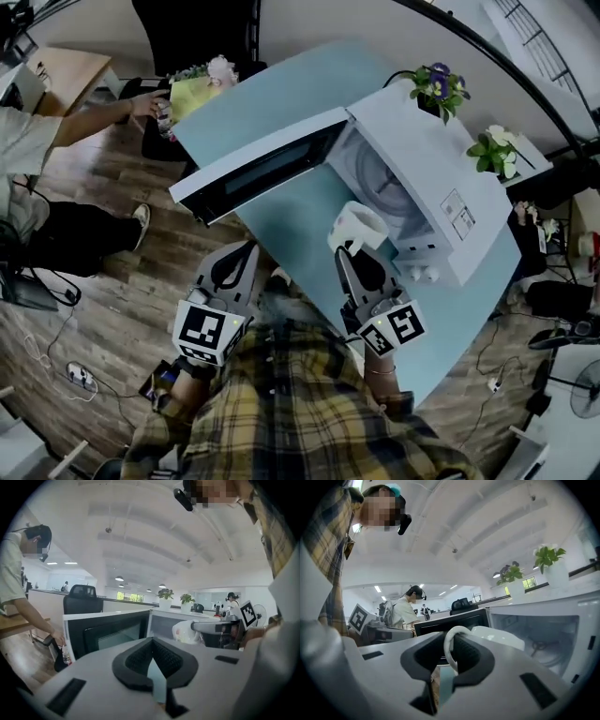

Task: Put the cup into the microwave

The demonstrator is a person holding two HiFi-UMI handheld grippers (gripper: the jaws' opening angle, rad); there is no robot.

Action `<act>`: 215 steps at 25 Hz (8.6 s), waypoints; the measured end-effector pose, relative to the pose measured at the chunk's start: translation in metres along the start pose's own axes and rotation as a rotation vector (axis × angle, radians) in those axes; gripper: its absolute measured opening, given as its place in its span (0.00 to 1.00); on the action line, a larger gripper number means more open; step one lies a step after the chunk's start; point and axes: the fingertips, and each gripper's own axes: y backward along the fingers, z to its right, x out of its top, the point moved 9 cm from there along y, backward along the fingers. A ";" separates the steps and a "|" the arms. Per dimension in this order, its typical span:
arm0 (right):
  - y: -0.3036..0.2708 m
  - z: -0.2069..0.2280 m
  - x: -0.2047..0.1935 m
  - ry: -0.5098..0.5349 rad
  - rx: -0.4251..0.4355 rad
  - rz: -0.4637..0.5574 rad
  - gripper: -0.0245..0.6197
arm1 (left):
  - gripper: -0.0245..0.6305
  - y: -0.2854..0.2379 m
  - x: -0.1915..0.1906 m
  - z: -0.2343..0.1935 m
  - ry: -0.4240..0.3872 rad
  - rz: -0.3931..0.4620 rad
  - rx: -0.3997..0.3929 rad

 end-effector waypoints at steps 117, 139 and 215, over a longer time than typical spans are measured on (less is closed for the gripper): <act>-0.122 0.158 -0.068 0.503 -0.594 -0.101 0.14 | 0.03 -0.187 -0.024 0.007 -0.055 -0.240 -0.573; -0.131 0.168 -0.085 0.388 -0.620 -0.246 0.13 | 0.03 -0.183 -0.028 -0.006 -0.053 -0.243 -0.564; 0.091 0.059 0.019 0.086 -0.618 0.066 0.07 | 0.03 -0.175 0.050 0.082 -0.118 0.025 -0.682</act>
